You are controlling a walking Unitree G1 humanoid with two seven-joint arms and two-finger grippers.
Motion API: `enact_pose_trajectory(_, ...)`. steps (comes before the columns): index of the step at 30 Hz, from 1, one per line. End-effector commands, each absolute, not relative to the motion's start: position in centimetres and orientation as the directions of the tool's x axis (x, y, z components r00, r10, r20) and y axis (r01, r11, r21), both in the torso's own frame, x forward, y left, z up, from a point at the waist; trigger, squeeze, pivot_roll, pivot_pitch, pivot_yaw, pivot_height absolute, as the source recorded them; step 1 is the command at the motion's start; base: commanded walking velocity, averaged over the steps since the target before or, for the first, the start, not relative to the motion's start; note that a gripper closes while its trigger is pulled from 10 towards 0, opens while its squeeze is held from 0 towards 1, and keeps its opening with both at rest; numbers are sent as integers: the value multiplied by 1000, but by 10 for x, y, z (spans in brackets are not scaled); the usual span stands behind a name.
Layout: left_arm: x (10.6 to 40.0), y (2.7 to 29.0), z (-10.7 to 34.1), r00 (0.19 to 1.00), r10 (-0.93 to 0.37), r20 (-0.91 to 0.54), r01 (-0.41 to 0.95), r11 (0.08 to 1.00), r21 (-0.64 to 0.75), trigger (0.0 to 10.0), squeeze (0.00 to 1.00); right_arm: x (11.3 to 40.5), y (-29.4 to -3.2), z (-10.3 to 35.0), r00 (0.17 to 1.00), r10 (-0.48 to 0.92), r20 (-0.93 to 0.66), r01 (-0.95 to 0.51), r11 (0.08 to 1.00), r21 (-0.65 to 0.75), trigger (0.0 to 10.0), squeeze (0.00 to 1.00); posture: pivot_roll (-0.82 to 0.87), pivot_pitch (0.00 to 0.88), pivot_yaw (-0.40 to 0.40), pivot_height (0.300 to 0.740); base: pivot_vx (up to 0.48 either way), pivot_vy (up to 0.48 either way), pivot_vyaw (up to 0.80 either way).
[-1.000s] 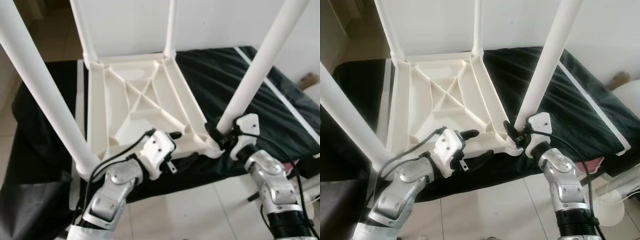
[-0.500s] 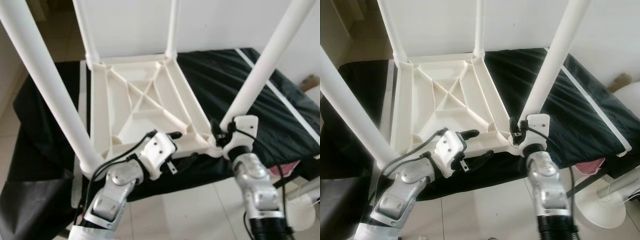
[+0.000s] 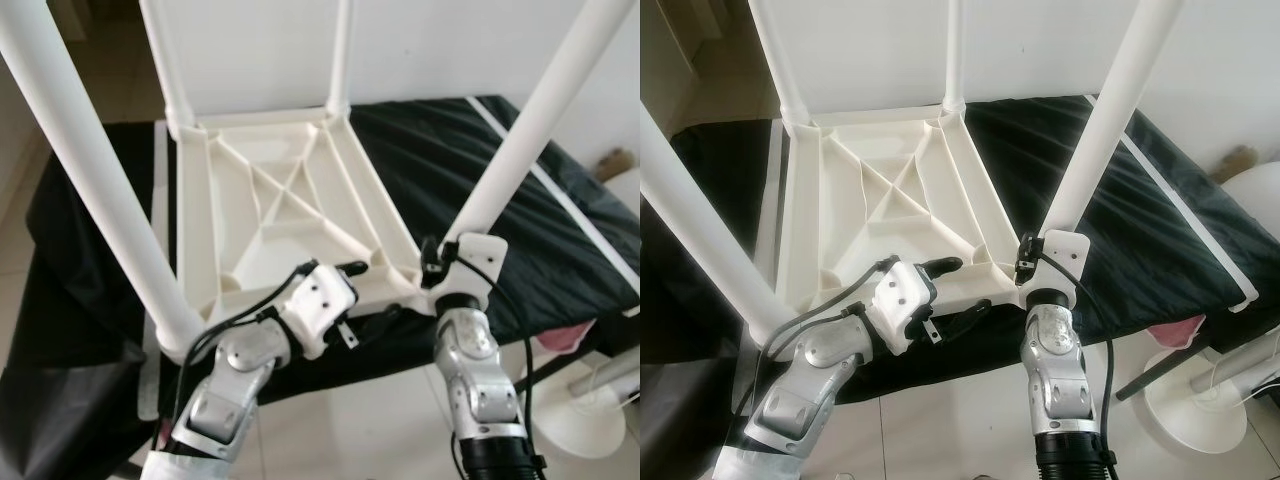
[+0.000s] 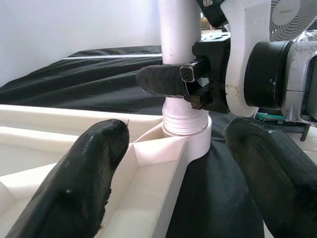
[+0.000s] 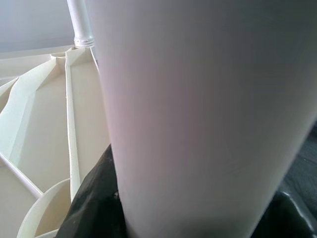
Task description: Building children table
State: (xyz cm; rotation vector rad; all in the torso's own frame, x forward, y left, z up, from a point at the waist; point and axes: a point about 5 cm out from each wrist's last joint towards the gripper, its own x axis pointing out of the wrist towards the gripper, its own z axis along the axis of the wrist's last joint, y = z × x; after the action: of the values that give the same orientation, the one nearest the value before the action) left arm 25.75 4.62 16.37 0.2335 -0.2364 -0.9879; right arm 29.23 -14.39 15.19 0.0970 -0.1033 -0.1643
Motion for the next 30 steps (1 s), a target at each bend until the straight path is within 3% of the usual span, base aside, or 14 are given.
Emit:
enact_pose_trajectory(1,262,48,161,600,-793,108,744,602,288,10000,0,289,-144,136,990,-139,16,136,982,134,10000,43,-24,59,-37,740,0,0,0)
enact_pose_trajectory(3,262,47,161,599,-793,111,744,602,292,10000,0,289,-143,138,990,-140,22,136,982,133,10000,43,-24,59,-37,740,0,0,0)
enact_pose_trajectory(4,262,47,162,598,-794,113,743,601,294,10000,0,288,-143,139,990,-134,34,128,983,128,10000,1000,-21,59,-39,740,0,0,0)
enact_pose_trajectory(14,261,50,163,603,-788,121,736,609,296,10000,0,284,-164,154,989,84,118,-92,994,65,10000,1000,-15,68,-44,740,0,0,0)
enact_pose_trajectory(15,261,50,163,603,-789,122,737,609,294,10000,0,284,-167,156,984,127,124,-133,990,43,10000,0,-15,69,-44,740,0,0,0)
enact_pose_trajectory(19,261,50,163,601,-790,124,739,607,293,10000,0,284,-170,158,974,192,121,-196,980,25,10000,0,-15,70,-43,740,0,0,0)
enact_pose_trajectory(22,260,49,162,574,-811,113,766,581,276,10000,0,283,-176,159,926,368,90,-362,929,-72,10000,0,-16,68,-42,740,0,0,0)
enact_pose_trajectory(30,259,47,163,553,-826,107,788,561,253,10000,0,288,-185,161,856,515,33,-508,852,-129,10000,0,-17,62,-43,740,0,0,0)
